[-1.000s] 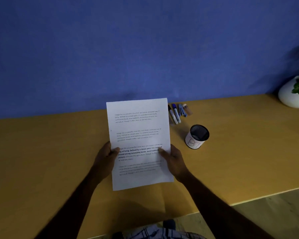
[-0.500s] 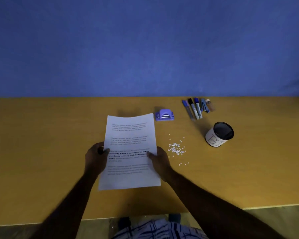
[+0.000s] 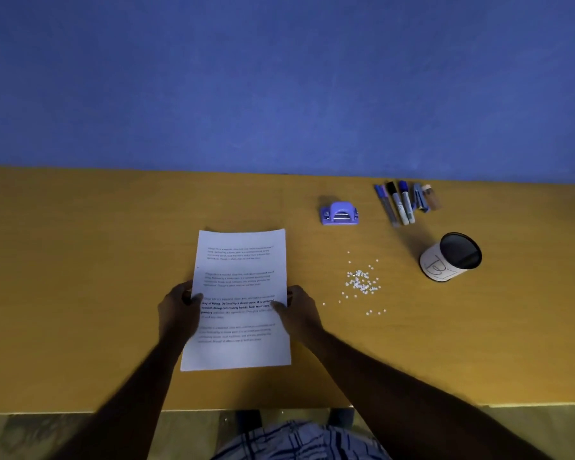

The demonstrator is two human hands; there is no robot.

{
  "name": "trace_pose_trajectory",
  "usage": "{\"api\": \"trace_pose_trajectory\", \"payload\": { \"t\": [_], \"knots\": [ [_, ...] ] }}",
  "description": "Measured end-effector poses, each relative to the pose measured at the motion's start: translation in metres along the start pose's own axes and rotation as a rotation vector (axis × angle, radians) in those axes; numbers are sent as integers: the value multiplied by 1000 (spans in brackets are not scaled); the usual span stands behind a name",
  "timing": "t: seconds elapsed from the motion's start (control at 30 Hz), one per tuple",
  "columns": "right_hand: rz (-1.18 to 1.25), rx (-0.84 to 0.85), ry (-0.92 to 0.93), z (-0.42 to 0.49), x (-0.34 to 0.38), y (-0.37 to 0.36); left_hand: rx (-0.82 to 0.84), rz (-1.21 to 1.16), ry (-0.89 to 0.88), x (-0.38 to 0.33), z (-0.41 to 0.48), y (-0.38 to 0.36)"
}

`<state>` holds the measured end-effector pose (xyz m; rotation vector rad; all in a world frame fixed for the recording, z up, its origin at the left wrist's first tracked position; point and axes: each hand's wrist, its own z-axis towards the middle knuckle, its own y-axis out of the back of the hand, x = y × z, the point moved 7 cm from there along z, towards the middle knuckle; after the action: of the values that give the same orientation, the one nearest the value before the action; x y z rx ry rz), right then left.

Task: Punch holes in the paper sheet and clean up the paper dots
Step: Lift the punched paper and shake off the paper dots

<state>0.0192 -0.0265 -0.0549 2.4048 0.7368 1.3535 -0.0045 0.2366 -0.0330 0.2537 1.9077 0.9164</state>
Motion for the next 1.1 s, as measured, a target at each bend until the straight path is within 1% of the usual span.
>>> {"api": "trace_pose_trajectory", "payload": {
  "t": [0.17,0.3,0.4,0.5,0.63,0.7,0.8,0.9,0.93,1.0,1.07,1.1],
  "knots": [
    [-158,-33,63,-3,3,-1,19,1,-5,2,4,-2],
    [-238,-50,70,-3,3,-1,22,39,-78,-6,4,-1],
    [-294,-50,92,-4,3,-3,53,102,-124,1,10,-5],
    [-326,-55,116,-4,1,-3,87,181,-105,19,21,-13],
    [-337,-53,162,-7,0,1,59,264,-83,9,9,-11],
    [-350,-116,250,-13,2,11,41,272,-60,9,5,-10],
    [-364,-271,432,-29,-2,35,-5,222,-29,10,-3,-8],
    [-289,-307,419,-37,-32,60,-62,205,-118,-2,-17,-9],
    [-336,-313,435,-37,-43,66,-73,214,-165,-9,-24,-11],
    [-613,-283,494,-39,-59,65,-58,262,-289,-25,-37,-21],
    [-902,-179,563,-40,-68,54,3,316,-405,-38,-50,-38],
    [-989,-125,599,-42,-68,47,35,339,-455,-44,-56,-48]
  ]
}}
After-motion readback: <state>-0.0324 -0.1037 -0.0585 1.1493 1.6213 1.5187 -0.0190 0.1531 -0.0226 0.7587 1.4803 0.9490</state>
